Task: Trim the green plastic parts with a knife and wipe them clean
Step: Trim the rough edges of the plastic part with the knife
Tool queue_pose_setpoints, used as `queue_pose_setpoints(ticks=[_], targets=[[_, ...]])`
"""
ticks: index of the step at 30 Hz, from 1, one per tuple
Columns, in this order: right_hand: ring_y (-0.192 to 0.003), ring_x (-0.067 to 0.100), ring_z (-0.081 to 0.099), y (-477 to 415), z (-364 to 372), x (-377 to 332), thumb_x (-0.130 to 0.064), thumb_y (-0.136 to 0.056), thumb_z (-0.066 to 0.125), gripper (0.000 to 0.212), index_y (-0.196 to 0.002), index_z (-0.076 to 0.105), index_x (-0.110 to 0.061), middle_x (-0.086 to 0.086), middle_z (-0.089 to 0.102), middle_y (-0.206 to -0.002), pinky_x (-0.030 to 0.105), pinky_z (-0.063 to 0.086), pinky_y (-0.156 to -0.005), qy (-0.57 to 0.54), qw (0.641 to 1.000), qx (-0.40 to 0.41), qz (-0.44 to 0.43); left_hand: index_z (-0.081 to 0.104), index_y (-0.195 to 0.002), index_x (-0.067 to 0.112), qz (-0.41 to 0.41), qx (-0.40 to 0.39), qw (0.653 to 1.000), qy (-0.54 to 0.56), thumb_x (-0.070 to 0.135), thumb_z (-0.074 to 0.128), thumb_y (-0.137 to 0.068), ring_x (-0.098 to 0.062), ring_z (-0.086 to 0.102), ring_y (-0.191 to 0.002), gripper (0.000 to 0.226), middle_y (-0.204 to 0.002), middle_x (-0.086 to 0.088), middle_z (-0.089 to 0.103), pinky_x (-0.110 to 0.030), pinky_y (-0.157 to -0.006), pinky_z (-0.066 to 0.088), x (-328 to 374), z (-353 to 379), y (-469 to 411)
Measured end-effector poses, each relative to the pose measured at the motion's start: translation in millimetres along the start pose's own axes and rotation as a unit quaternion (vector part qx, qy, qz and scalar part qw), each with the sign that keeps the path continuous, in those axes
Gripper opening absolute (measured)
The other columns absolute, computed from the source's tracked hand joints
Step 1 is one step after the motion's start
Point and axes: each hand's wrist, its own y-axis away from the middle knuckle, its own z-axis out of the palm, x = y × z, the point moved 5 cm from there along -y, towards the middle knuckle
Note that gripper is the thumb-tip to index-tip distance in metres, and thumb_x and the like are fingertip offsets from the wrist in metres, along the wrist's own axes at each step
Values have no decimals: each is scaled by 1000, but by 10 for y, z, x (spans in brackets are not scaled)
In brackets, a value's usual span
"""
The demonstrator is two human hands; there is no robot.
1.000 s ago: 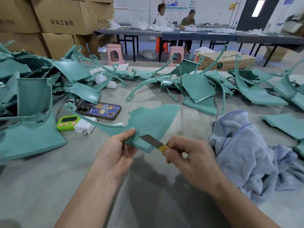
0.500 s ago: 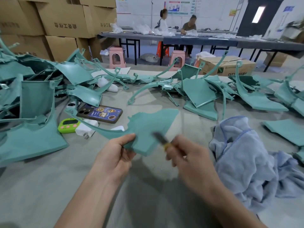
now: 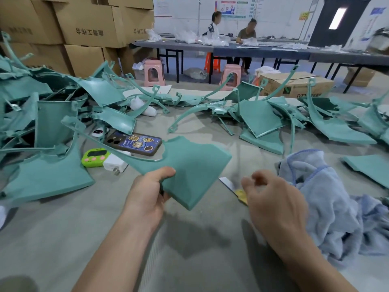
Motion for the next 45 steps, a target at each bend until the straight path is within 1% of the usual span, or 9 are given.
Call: queue_pose_setpoints(ticks=[2,4,9,16,21,26,32,37,45], targets=[[-77,12,65,28,-94,-45,-58,-91,53,31,-95,70,-33,-11,69,-75,29,44,-66,-167,985,39,-35,75,-95,7,26,-8,997,-70,-3,67,-82,-15,75,-74,18,-94,-5,79,-26,-63,59,1,8,13],[-66,6,66,54,0,-101,-52,-86,60,27,-94,74,-31,-8,72,-71,26,49,-63,-379,924,-52,-22,78,-94,6,25,-64,991,-117,-1,73,-77,-23,76,-79,18,-95,-11,79,-28,-63,60,-25,67,53],[-85,31,76,180,371,-191,-4,-99,60,27,-96,80,-21,14,79,-93,42,62,-76,-505,817,-273,55,80,-93,9,-36,-159,973,-163,-1,69,-82,-35,76,-84,19,-99,-21,76,-36,-62,60,-146,199,150],[-71,22,76,159,436,-127,0,-94,64,31,-81,81,-21,14,79,-85,28,58,-57,-493,813,-295,97,76,-93,10,23,-85,989,-120,8,65,-92,-22,72,-77,10,-91,-11,77,-34,-70,61,-34,122,55],[-74,29,74,131,396,-116,-4,-93,67,15,-94,78,-13,18,78,-89,37,59,-68,-515,806,-275,97,74,-80,7,37,-102,984,-138,9,64,-93,-21,70,-70,16,-84,-13,75,-25,-58,56,-40,165,74],[-74,29,75,189,413,-183,0,-94,64,31,-115,69,-22,19,77,-90,34,61,-61,-516,794,-312,72,74,-69,13,28,-116,983,-136,11,61,-95,-25,68,-64,29,-79,-15,72,-29,-54,55,-25,178,105],[-79,42,73,203,423,-168,-2,-91,70,16,-96,72,-17,32,73,-94,50,60,-74,-507,804,-304,65,75,-64,21,90,-91,966,-226,14,61,-98,-24,66,-61,38,-68,-8,70,-32,-58,55,-47,203,104],[-73,37,73,186,399,-142,1,-93,67,26,-87,75,-22,24,76,-87,43,62,-66,-513,809,-274,79,78,-75,17,76,-80,969,-220,16,65,-97,-29,71,-75,26,-84,-12,76,-46,-76,58,-112,188,79],[-69,19,73,65,361,10,-10,-98,65,15,-102,64,-24,6,77,-76,35,60,-63,-537,826,-92,147,76,-115,17,-70,-239,957,-152,16,69,-82,-23,72,-101,34,-121,-10,73,-42,-93,56,-228,195,135]])
